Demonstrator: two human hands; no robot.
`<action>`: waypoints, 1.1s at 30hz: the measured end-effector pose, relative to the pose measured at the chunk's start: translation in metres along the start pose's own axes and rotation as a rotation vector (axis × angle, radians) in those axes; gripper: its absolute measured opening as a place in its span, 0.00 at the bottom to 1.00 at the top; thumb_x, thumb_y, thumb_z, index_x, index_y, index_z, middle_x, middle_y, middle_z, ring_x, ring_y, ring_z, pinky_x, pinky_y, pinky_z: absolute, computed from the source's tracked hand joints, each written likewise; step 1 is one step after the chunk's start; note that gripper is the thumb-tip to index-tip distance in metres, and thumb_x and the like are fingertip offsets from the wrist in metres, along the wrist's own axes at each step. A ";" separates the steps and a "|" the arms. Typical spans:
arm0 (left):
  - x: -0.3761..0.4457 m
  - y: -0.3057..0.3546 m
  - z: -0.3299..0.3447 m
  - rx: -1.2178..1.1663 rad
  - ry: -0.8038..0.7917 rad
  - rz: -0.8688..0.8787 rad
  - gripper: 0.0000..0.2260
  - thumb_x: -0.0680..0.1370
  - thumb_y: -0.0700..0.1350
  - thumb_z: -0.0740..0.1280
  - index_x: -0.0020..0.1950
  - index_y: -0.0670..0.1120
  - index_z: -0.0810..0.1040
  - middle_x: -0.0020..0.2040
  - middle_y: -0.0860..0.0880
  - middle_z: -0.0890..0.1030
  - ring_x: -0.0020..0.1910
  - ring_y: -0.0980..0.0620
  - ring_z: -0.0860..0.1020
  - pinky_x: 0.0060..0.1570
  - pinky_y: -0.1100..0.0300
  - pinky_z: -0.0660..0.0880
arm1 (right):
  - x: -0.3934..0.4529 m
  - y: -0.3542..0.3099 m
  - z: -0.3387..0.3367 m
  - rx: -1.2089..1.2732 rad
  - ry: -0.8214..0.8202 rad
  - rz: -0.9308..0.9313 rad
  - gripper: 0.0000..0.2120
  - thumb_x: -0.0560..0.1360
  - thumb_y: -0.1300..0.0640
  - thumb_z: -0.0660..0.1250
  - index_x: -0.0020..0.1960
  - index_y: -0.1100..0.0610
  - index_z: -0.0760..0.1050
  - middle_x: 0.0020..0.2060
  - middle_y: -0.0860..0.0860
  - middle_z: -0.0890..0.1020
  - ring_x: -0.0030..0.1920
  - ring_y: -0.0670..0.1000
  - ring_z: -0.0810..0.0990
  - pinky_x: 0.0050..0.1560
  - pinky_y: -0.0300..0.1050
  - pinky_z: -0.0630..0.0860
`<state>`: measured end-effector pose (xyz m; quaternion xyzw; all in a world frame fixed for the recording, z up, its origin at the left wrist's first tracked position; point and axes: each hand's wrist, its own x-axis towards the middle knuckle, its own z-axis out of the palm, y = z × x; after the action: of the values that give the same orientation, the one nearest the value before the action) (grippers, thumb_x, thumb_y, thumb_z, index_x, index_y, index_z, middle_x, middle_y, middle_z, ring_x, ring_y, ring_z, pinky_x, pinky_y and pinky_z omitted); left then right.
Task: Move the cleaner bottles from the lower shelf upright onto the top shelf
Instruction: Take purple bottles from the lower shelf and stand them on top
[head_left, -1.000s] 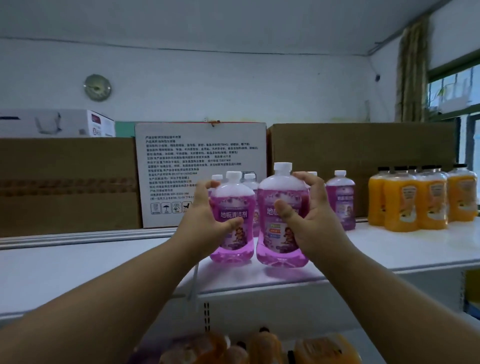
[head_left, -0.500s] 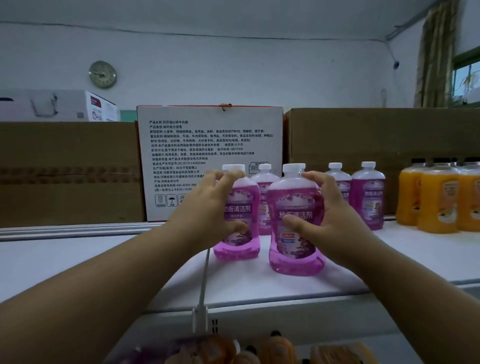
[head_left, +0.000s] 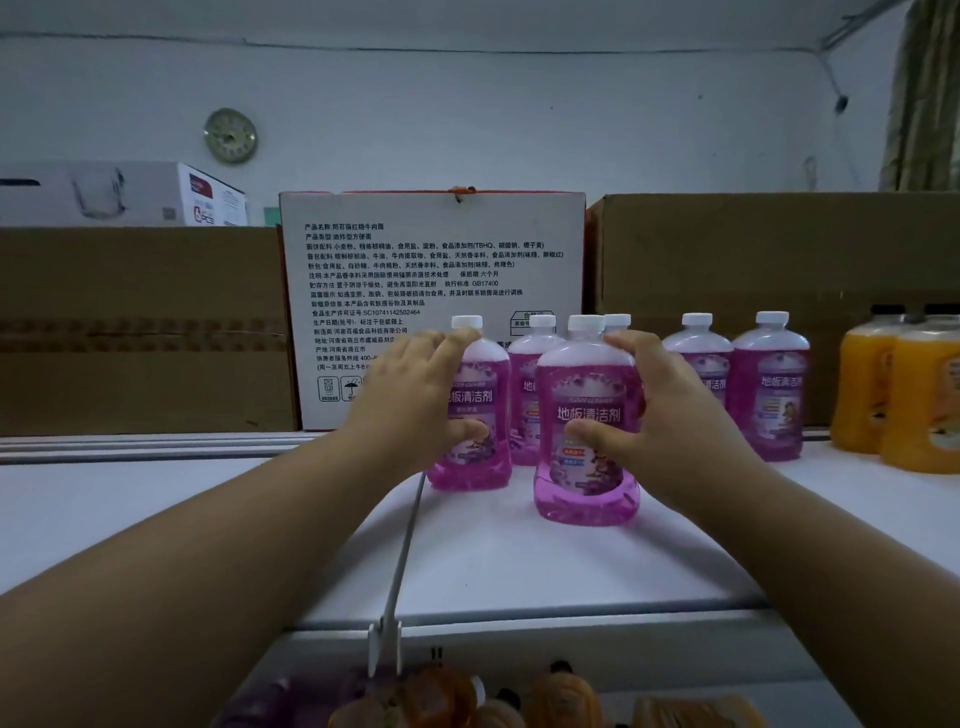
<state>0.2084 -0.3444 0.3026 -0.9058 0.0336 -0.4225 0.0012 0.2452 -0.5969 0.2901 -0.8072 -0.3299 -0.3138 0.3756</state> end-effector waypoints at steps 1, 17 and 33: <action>0.000 0.000 0.001 0.009 -0.002 -0.004 0.44 0.67 0.63 0.76 0.77 0.56 0.59 0.68 0.48 0.71 0.66 0.46 0.67 0.66 0.49 0.62 | 0.000 0.000 0.001 -0.015 0.007 0.004 0.37 0.67 0.43 0.75 0.70 0.39 0.59 0.60 0.51 0.71 0.52 0.49 0.78 0.53 0.48 0.78; -0.029 0.039 -0.030 -0.027 0.060 0.080 0.28 0.72 0.61 0.70 0.68 0.51 0.69 0.61 0.48 0.74 0.60 0.46 0.70 0.59 0.51 0.66 | 0.001 0.002 0.004 -0.078 -0.118 0.083 0.50 0.65 0.48 0.80 0.73 0.34 0.48 0.52 0.43 0.77 0.46 0.44 0.79 0.49 0.42 0.75; -0.066 0.071 -0.003 -0.090 -0.560 -0.034 0.29 0.75 0.71 0.57 0.69 0.55 0.69 0.65 0.50 0.73 0.63 0.47 0.68 0.63 0.48 0.67 | 0.036 0.005 0.037 -0.206 -0.167 0.158 0.51 0.70 0.50 0.77 0.78 0.44 0.44 0.59 0.57 0.78 0.54 0.56 0.80 0.57 0.57 0.77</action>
<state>0.1593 -0.4115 0.2518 -0.9868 0.0352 -0.1538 -0.0368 0.2802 -0.5589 0.2963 -0.8882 -0.2614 -0.2475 0.2854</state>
